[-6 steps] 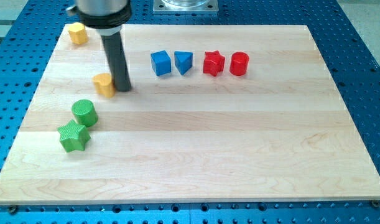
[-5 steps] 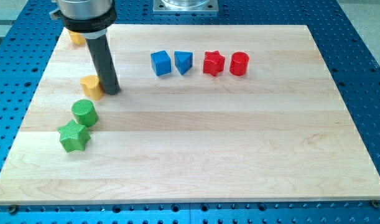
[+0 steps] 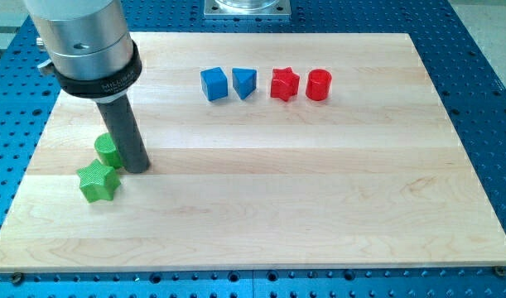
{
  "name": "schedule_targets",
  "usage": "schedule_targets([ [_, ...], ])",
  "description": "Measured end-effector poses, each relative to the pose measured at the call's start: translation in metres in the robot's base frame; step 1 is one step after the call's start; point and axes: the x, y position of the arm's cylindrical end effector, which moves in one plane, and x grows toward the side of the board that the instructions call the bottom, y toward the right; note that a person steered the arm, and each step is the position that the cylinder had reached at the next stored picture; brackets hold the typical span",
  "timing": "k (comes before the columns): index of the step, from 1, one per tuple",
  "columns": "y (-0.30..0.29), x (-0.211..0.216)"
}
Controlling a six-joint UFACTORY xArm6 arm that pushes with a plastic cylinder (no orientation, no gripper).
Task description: Move the hexagon above the heart
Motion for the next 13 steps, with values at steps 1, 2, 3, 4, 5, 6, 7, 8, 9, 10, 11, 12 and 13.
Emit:
schedule_targets([
  [1, -0.001, -0.014],
  [2, 0.002, -0.042],
  [3, 0.004, -0.097],
  [4, 0.013, -0.157],
  [5, 0.033, -0.233],
  [6, 0.025, -0.293],
  [7, -0.020, -0.293],
  [8, -0.090, -0.293],
  [9, -0.104, -0.293],
  [10, -0.090, -0.283],
  [11, -0.099, -0.266],
  [12, -0.119, -0.266],
  [13, -0.125, -0.257],
])
